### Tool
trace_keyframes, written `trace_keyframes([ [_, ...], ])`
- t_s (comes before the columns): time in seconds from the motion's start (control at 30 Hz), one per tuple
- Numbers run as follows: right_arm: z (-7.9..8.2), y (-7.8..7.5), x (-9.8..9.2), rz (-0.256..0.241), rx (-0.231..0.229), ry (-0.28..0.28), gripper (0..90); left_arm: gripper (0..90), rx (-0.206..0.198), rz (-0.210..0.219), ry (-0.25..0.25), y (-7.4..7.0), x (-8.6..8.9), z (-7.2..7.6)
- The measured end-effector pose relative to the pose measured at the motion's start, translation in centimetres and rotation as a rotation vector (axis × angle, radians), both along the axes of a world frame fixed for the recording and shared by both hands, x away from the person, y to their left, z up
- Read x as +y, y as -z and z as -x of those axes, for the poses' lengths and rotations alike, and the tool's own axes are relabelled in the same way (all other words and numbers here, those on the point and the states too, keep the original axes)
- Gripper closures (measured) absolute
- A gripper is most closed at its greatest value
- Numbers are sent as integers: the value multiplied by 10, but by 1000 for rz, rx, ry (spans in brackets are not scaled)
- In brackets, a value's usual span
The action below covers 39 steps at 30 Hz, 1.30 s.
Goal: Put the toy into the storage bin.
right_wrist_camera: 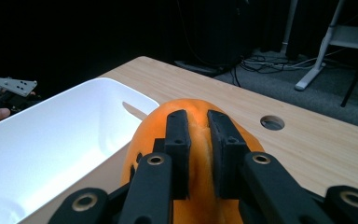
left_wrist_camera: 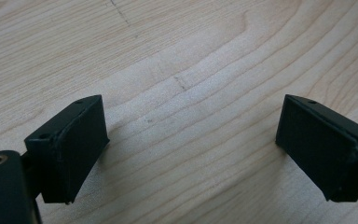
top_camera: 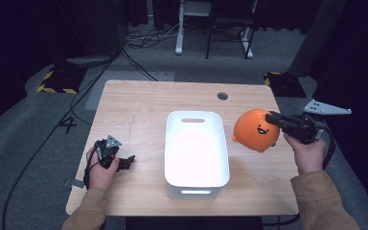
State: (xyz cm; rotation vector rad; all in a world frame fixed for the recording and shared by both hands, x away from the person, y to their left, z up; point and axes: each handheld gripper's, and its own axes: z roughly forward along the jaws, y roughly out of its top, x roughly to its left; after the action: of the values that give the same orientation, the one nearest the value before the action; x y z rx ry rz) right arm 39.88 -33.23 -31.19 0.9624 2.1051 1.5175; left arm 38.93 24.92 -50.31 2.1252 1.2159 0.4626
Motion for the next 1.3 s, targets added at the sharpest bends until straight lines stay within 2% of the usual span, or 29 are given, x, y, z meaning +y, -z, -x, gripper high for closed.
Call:
trace_keyframes([
  [0.17, 1, -9, 1, -6, -18, -12, 788, 90, 0, 0, 0, 0, 0, 0],
  [0.4, 2, -23, 4, -15, -62, -87, 790, 90, 2, -1, 2, 0, 0, 0],
  [0.57, 0, -31, 9, -12, -70, -104, 790, 90, 4, 1, 1, 0, 0, 0],
  [1.1, -12, -55, 40, -12, -98, -190, 794, 85, 7, 6, -2, 0, 0, -1],
  [1.3, -19, -60, 61, -8, -105, -234, 794, 82, 8, 8, 0, 0, 0, -1],
])
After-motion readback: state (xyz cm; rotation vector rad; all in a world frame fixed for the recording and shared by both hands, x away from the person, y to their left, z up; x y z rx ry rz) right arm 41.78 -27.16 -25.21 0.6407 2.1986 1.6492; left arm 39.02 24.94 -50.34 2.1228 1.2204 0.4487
